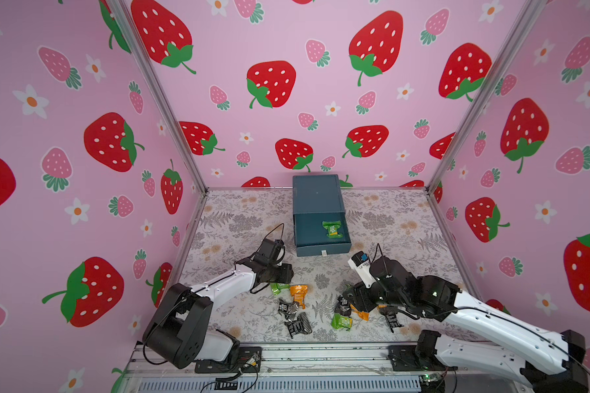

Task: Place the cookies into the drawer by color
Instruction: Pick up the cookie at the center of the board.

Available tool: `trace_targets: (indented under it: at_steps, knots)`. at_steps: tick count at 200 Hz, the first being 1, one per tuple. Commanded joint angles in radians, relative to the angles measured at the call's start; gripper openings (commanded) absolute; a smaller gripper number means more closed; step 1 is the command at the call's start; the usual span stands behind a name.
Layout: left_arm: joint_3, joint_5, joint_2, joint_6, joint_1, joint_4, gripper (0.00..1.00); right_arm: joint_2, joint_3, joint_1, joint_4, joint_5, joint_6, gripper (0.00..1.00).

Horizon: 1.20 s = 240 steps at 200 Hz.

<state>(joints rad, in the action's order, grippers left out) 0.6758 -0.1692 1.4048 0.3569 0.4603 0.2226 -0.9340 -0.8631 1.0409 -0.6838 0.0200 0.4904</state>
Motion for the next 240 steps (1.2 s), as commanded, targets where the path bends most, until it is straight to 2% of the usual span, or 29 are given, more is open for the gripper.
trace_targets:
  at_steps: [1, 8, 30, 59, 102, 137, 153, 172, 188, 204, 240]
  knots:
    - [-0.012, 0.025, -0.016, 0.044, 0.006, 0.050, 0.59, 0.015, 0.007, 0.002, 0.012, 0.007, -0.018, 0.56]
    - [-0.017, 0.058, -0.018, 0.042, 0.006, 0.059, 0.59, 0.016, 0.009, 0.002, 0.015, 0.003, -0.017, 0.56]
    - [-0.043, 0.009, -0.034, 0.059, 0.013, 0.037, 0.58, 0.038, 0.017, 0.002, 0.021, 0.007, -0.016, 0.56]
    - [-0.066, 0.010, -0.059, 0.094, 0.049, 0.053, 0.55, 0.051, 0.025, 0.001, 0.018, 0.023, -0.018, 0.56]
    - [-0.075, 0.150, -0.125, 0.157, 0.106, 0.146, 0.58, 0.037, 0.028, 0.002, 0.022, 0.028, -0.012, 0.56]
    - [-0.059, 0.215, -0.141, 0.155, 0.107, 0.217, 0.56, 0.029, 0.032, 0.002, 0.028, 0.026, -0.010, 0.56]
    - [-0.067, 0.194, -0.147, 0.147, 0.107, 0.206, 0.48, 0.029, 0.031, 0.002, 0.029, 0.024, -0.008, 0.57]
    - [-0.061, 0.157, -0.140, 0.122, 0.110, 0.207, 0.49, 0.029, 0.031, 0.002, 0.031, 0.024, -0.010, 0.57]
    - [-0.052, 0.178, -0.136, 0.117, 0.123, 0.219, 0.52, 0.029, 0.031, 0.002, 0.032, 0.025, -0.010, 0.57]
    - [-0.053, 0.166, -0.139, 0.124, 0.132, 0.219, 0.51, 0.000, 0.031, 0.002, 0.030, 0.027, -0.011, 0.57]
    - [-0.038, 0.270, -0.181, 0.163, 0.199, 0.302, 0.50, -0.003, 0.036, 0.002, 0.032, 0.030, -0.009, 0.57]
